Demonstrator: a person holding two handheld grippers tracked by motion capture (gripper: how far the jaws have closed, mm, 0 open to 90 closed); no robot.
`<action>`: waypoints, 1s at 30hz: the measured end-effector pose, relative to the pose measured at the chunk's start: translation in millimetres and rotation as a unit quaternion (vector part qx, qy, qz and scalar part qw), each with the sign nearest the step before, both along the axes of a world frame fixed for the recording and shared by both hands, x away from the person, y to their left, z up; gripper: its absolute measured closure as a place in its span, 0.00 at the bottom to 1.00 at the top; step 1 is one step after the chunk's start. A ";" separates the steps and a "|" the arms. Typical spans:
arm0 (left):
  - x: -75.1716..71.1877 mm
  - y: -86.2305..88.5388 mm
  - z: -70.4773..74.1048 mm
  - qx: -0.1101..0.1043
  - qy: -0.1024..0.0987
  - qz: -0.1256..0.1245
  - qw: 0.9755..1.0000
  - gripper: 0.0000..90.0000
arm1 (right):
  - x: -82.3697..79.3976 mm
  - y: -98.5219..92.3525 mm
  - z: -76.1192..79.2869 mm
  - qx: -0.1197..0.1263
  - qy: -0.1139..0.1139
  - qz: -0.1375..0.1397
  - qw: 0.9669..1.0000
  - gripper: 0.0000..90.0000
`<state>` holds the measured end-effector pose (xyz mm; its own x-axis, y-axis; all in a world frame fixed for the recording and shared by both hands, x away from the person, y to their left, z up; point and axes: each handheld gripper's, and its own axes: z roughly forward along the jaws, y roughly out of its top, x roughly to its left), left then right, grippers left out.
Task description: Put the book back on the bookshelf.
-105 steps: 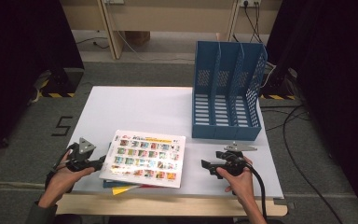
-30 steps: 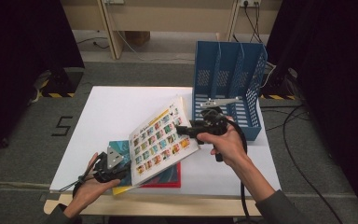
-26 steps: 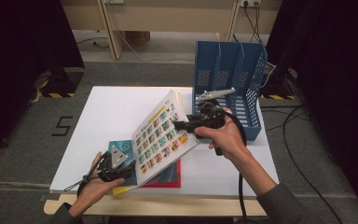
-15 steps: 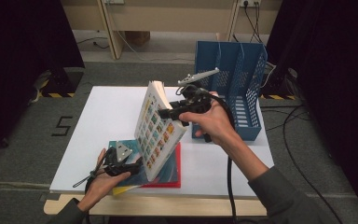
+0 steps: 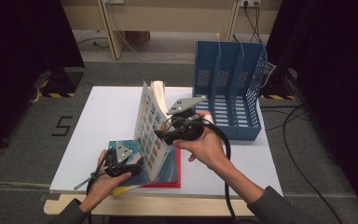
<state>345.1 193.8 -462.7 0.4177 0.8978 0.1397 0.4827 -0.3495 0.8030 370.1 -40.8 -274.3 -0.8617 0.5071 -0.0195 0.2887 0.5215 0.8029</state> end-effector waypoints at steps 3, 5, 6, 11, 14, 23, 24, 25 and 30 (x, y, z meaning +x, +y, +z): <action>5.1 -3.5 0.0 -0.015 0.011 0.003 1.000 0.17 | 2.7 1.6 4.7 0.004 -0.042 0.023 0.999 0.74; 4.7 -3.7 0.3 -0.015 0.008 0.003 1.000 0.18 | 4.0 2.7 2.8 0.024 -0.041 0.033 0.998 0.78; 4.0 -2.7 0.0 -0.012 0.007 0.001 1.000 0.18 | 3.8 2.8 0.6 0.041 -0.036 0.035 0.998 0.79; 1.9 14.0 0.3 -0.026 0.012 0.015 0.999 0.18 | -0.2 0.2 -16.7 0.133 -0.022 0.047 0.990 0.81; 1.1 26.8 3.0 -0.035 0.012 0.024 0.999 0.18 | 0.8 -1.3 -22.1 0.158 -0.018 0.046 0.986 0.80; 9.4 65.7 -0.8 -0.035 0.017 0.063 0.997 0.18 | 7.2 -5.2 -34.1 0.202 -0.011 0.043 0.978 0.78; 11.5 72.2 -1.5 -0.035 0.012 0.075 0.996 0.18 | 7.7 -5.6 -34.7 0.203 -0.009 0.043 0.978 0.78; 13.0 77.7 -1.3 -0.034 0.012 0.083 0.996 0.18 | 8.3 -5.8 -35.9 0.206 -0.008 0.041 0.978 0.78; 21.2 106.1 -1.7 -0.048 0.006 0.133 0.990 0.18 | 12.5 -4.8 -43.0 0.217 0.000 0.042 0.975 0.77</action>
<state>366.4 299.9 -464.4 0.1664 0.9850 0.0452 0.5566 -0.1317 0.8203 382.6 -45.6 -317.2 -0.9001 0.3960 0.1818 0.2604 0.1543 0.9531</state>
